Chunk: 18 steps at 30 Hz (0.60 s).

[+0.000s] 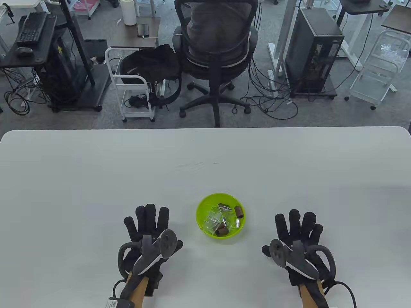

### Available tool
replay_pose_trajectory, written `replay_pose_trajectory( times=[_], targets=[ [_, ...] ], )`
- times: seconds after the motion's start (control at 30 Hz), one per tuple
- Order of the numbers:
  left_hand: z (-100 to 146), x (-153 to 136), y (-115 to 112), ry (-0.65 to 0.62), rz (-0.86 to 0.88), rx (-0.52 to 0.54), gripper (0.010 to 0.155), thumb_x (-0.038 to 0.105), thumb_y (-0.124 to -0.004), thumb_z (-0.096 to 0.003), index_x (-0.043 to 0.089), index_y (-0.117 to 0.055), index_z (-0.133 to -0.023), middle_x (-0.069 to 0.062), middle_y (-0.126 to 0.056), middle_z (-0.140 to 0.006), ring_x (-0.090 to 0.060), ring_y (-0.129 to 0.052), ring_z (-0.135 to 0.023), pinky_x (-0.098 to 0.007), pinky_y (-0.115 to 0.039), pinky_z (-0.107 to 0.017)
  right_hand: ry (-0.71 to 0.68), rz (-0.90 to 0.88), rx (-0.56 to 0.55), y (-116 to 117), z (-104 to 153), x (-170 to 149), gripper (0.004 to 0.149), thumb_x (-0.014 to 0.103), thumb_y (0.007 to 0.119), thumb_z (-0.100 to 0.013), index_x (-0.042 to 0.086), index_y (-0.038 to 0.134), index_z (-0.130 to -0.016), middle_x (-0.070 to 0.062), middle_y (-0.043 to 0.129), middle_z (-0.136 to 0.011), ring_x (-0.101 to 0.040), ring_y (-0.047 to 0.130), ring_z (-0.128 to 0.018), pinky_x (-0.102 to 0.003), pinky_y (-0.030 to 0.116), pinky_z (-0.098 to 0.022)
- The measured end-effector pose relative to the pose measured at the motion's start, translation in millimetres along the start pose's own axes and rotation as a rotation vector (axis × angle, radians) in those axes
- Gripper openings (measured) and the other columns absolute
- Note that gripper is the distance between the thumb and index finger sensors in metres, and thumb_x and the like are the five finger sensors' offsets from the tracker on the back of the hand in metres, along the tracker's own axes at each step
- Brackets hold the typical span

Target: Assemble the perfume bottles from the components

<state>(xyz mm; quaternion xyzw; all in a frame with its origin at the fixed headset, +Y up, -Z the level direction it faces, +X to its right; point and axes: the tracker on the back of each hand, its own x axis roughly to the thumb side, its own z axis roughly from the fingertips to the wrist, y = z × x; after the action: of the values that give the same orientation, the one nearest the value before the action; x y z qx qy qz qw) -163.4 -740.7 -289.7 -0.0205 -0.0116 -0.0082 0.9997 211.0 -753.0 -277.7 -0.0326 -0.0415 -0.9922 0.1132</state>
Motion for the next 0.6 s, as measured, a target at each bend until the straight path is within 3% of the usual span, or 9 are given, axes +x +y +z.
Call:
replay_pose_trajectory(
  times=[0.37,0.6],
  targets=[
    [-3,2,0,-0.004,0.016,-0.031,0.106,0.079,-0.056,-0.04,0.027,-0.001,-0.115,-0.017,0.004,-0.119,-0.048,0.0,-0.11,-0.07,-0.014,-0.08,0.002,-0.013,0.011,0,0,0,0.098,0.075,0.045,-0.049,0.016,-0.002,-0.112,-0.033,-0.003,-0.116,-0.073,0.002,-0.096,-0.08,0.022,-0.07],
    [-9,34,9,-0.106,0.026,-0.031,0.104,0.078,-0.057,-0.0418,0.025,-0.009,-0.117,-0.02,-0.005,-0.121,-0.049,-0.013,-0.112,-0.068,-0.026,-0.083,-0.005,-0.019,0.009,-1,0,0,0.098,0.075,0.045,-0.049,0.016,-0.002,-0.112,-0.033,-0.003,-0.116,-0.073,0.003,-0.096,-0.079,0.022,-0.071]
  ],
)
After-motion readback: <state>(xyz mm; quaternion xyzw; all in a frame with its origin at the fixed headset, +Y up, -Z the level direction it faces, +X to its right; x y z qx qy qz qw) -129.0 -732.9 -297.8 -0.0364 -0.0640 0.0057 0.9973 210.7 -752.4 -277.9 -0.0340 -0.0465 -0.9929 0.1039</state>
